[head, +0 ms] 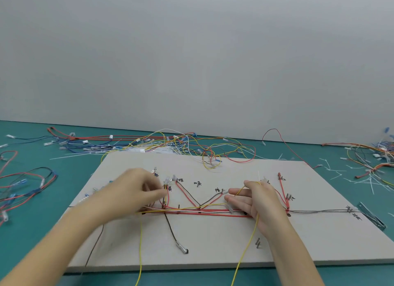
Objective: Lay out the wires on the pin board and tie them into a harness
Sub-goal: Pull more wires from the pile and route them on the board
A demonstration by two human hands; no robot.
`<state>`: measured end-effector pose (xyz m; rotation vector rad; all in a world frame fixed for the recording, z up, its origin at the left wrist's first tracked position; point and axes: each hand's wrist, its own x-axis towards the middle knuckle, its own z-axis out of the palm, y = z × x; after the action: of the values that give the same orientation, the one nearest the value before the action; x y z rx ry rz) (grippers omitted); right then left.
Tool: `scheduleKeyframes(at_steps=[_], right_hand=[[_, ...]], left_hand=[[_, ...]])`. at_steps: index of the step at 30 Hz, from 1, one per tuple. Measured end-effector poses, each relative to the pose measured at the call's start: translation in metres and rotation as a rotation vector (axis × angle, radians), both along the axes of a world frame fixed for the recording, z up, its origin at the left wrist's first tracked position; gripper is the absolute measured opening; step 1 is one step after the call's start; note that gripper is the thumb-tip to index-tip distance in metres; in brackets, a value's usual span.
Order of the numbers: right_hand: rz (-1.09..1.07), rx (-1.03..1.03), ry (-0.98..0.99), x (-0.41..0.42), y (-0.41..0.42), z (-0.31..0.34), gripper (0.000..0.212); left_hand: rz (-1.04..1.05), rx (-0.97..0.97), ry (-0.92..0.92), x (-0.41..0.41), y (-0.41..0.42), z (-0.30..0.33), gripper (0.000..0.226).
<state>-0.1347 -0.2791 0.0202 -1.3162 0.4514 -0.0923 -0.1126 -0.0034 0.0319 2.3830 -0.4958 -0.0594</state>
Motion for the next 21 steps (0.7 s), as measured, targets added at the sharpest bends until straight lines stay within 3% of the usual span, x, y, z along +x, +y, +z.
scheduleKeyframes(at_steps=[3,9,13,16,18,21], right_hand=[[0.004,-0.027,0.005,0.001,0.001,-0.001,0.006],[0.013,-0.051,-0.002,-0.001,0.001,0.0,0.01],[0.019,-0.05,0.005,-0.002,0.001,0.0,0.007],[0.019,-0.044,0.007,-0.001,0.001,0.001,0.006],[0.021,-0.042,0.006,0.0,0.001,0.0,0.006],[0.026,-0.019,-0.005,0.0,0.002,0.0,0.009]], left_hand=[[0.169,0.146,0.174,0.019,0.054,0.009,0.04],[0.431,0.037,0.551,0.043,0.126,-0.007,0.053],[0.47,-0.034,0.618,0.05,0.131,-0.017,0.055],[0.488,-0.023,0.607,0.05,0.127,-0.017,0.052],[0.483,0.107,0.505,0.047,0.119,-0.013,0.047],[0.491,0.235,0.035,0.041,0.094,-0.005,0.042]])
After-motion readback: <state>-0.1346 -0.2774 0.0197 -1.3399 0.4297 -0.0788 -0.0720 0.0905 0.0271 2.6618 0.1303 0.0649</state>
